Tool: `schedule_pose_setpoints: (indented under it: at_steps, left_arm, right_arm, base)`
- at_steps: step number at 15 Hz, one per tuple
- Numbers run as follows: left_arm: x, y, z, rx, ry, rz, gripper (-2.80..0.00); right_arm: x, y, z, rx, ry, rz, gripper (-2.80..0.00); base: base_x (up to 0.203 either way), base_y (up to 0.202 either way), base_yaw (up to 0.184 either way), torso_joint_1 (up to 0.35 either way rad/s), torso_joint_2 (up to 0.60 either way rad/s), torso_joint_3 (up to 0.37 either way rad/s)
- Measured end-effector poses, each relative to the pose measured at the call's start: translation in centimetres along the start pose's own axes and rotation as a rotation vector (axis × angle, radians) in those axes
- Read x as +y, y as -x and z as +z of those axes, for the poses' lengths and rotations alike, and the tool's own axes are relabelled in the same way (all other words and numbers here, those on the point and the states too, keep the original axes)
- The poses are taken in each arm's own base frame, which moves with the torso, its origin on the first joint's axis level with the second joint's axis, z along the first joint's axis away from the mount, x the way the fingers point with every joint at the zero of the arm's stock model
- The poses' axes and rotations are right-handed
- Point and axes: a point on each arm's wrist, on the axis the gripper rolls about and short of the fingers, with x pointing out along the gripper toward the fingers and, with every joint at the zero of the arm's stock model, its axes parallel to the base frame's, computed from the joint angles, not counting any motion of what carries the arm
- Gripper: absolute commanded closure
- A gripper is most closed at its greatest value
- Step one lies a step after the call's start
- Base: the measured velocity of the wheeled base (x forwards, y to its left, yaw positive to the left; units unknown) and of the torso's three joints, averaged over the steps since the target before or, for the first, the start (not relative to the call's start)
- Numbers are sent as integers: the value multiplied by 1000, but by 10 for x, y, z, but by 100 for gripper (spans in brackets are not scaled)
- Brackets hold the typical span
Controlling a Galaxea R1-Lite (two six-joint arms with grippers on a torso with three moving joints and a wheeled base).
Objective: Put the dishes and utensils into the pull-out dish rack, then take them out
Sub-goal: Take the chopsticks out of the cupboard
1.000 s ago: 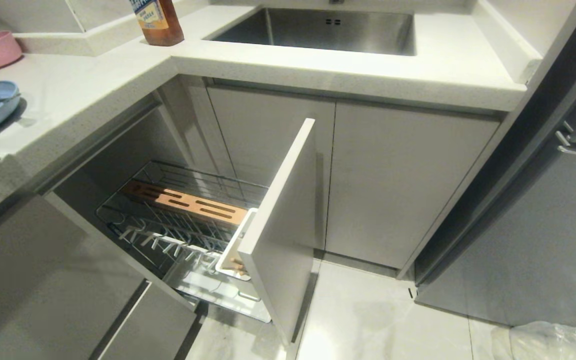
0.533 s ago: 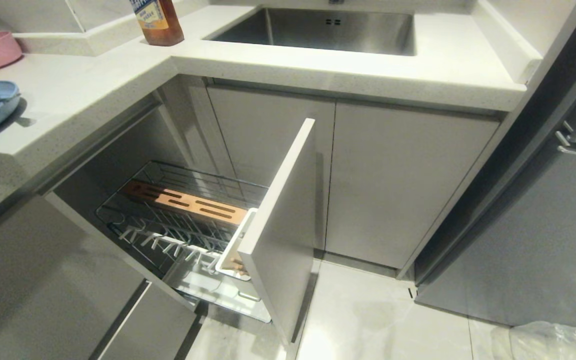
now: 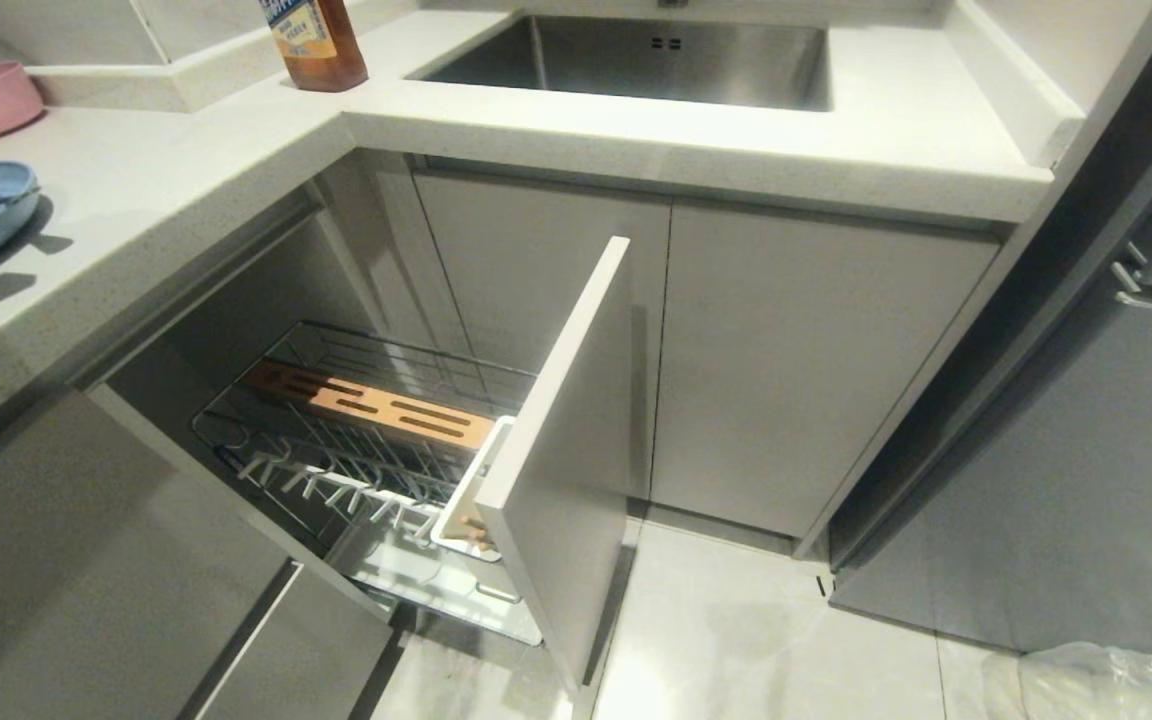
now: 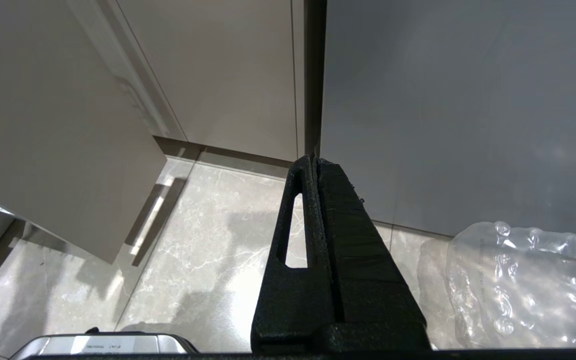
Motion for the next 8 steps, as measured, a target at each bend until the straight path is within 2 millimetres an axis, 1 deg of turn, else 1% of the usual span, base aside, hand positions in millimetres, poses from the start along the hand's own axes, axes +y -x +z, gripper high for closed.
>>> schedule_pose_setpoints:
  at_steps: [4, 8]
  left_arm:
    - [6, -11, 5, -38, 10, 35, 0]
    - [13, -23, 4, -23, -54, 83, 0]
  right_arm:
    - [0, 0, 0, 0, 0, 0, 0]
    - [0, 0, 0, 0, 0, 0, 0]
  base:
    - [0, 0, 0, 0, 0, 0]
    - [0, 0, 0, 0, 0, 0]
